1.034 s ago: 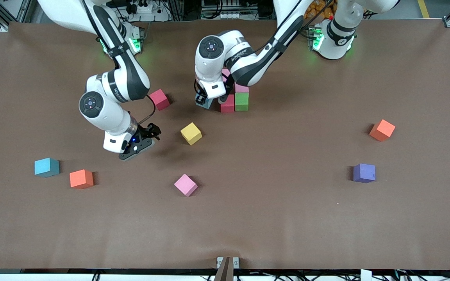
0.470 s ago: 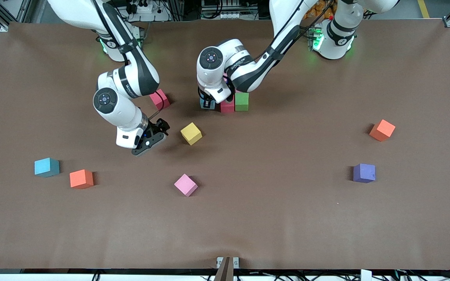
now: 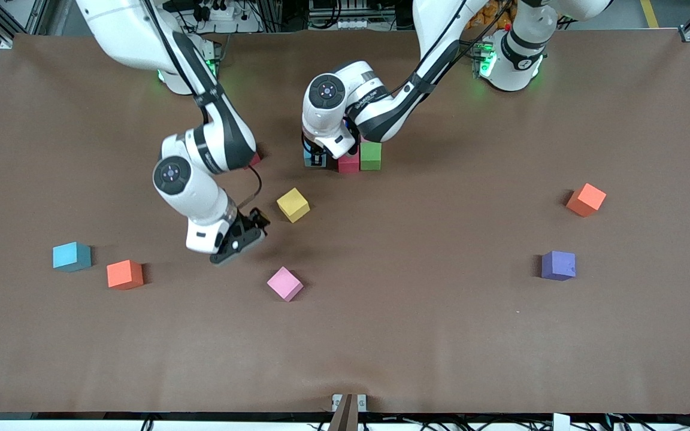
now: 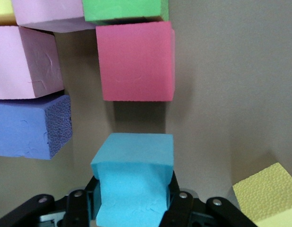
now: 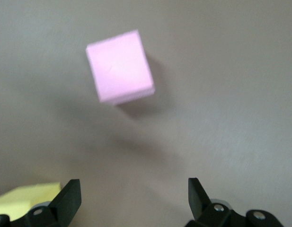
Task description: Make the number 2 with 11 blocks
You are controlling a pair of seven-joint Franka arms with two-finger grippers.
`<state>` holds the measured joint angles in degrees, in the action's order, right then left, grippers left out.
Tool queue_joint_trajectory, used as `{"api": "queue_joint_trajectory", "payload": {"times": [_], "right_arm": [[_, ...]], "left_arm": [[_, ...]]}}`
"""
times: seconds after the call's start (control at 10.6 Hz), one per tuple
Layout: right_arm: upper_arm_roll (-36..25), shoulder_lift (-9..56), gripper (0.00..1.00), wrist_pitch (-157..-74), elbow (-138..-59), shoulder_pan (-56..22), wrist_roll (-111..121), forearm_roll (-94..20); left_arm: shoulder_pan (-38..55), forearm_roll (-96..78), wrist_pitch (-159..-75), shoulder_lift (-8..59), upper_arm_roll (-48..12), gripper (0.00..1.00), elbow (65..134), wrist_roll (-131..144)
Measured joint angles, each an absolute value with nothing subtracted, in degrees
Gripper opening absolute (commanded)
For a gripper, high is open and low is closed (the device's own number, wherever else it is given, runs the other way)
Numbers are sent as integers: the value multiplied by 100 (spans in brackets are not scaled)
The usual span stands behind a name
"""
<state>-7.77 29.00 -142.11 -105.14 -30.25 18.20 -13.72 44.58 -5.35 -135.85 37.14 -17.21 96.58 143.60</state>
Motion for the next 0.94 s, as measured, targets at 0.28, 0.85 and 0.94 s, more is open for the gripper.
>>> {"api": "queue_joint_trajectory", "payload": {"times": [0.28, 0.85, 0.94], "right_arm": [[-814, 3285, 100, -14203, -9940, -3028, 1340, -1335], [-877, 3934, 100, -14208, -9216, -3101, 1212, -1216], [-879, 3984, 100, -14215, -9173, -3139, 1212, -1208]], "left_arm": [[4458, -535, -14022, 3709, -1742, 35, 9990, 14360], [4401, -535, -14249, 3585, -1769, 36, 10364, 14348], [4380, -535, -14249, 3584, -1769, 36, 10378, 14341]]}}
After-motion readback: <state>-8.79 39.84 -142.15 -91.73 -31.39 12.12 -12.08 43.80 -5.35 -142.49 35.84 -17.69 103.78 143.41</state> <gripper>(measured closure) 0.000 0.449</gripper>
